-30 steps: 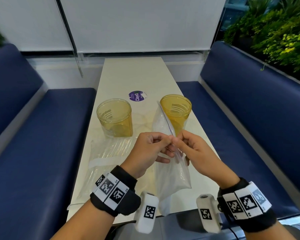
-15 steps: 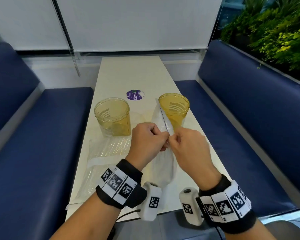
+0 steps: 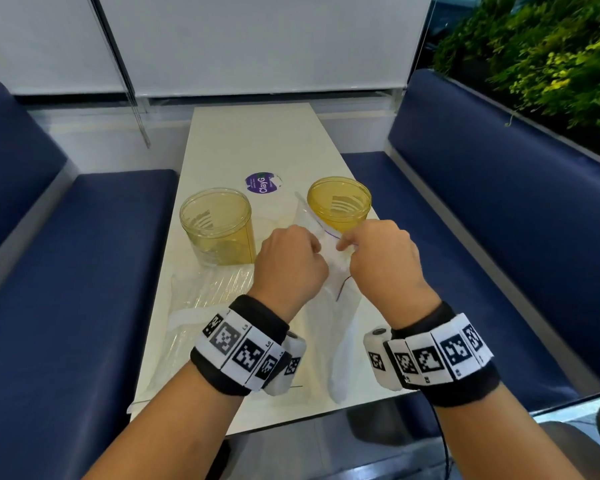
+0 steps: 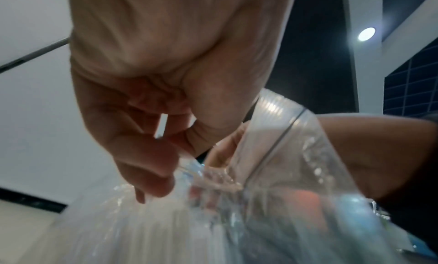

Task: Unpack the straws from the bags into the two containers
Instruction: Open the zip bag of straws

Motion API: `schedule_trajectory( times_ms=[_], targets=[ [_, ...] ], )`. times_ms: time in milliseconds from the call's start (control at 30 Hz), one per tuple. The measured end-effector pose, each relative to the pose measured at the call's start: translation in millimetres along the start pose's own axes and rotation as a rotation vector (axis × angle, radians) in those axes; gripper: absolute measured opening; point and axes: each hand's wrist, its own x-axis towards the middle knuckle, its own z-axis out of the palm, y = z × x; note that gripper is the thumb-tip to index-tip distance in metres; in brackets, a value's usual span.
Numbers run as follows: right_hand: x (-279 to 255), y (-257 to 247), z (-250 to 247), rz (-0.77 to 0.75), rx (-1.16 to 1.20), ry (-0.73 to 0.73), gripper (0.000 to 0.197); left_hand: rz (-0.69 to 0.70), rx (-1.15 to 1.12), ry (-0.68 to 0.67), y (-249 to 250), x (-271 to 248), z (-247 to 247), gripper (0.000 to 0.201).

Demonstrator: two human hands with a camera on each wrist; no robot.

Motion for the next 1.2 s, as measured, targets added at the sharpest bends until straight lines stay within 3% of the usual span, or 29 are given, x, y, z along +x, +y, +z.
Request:
schedule_trajectory(
  times_ms=[67,133,200,333,533,700,767,867,933,1000,1100,1200],
  targets=[
    [1.5,8.5,1.7,0.061,-0.114,0.063,0.023,-0.047,0.043,0.082,-2.6,2.6,-6.7,0.019],
    [3.7,17.8,1.5,0.132,-0.13,0.136,0.012,-0.086,0.08,0.124,-6.0,5.2,-13.9,0.022],
    [5.7,19.3,-1.4,0.155,-0.142,0.124,0.025,-0.107,0.119,0.106,-7.1,7.1,-19.8,0.013],
    [11.4,22.1,-4.2,0.168,-0.226,0.078,0.01,-0.107,0.195,0.012,-12.0,8.6,-29.8,0.047],
    [11.6,58.7,-5.6,0.192,-0.108,-0.003,0.032,-0.112,-0.022,-0.182,-33.1,8.6,-52.1,0.049],
    [6.7,55.3,-0.3,0.159,-0.223,0.022,0.026,-0.009,-0.079,-0.226,-23.2,-2.3,-41.3,0.071],
    [7.1,50.2,-2.4,0.112,-0.221,0.133,0.022,0.019,-0.086,-0.22,-21.2,-3.8,-37.9,0.075],
    [8.2,31.8,-9.0,-0.104,-0.105,0.303,0.021,0.06,-0.106,-0.194,-18.5,-5.4,-34.8,0.074],
    [11.3,12.5,-9.9,-0.267,-0.076,0.265,0.025,0.088,-0.133,-0.183,-18.1,-6.2,-32.0,0.075],
    [17.9,-5.0,-4.9,-0.353,-0.198,0.173,0.031,0.116,-0.167,-0.175,-19.0,-6.1,-29.2,0.076],
    [26.1,-17.4,8.8,-0.419,-0.405,0.103,0.039,0.154,-0.219,-0.171,-24.1,-5.4,-24.6,0.076],
    [33.3,-13.5,25.5,-0.443,-0.461,-0.005,0.048,0.171,-0.291,-0.157,-30.1,-6.7,-20.8,0.076]
  ],
)
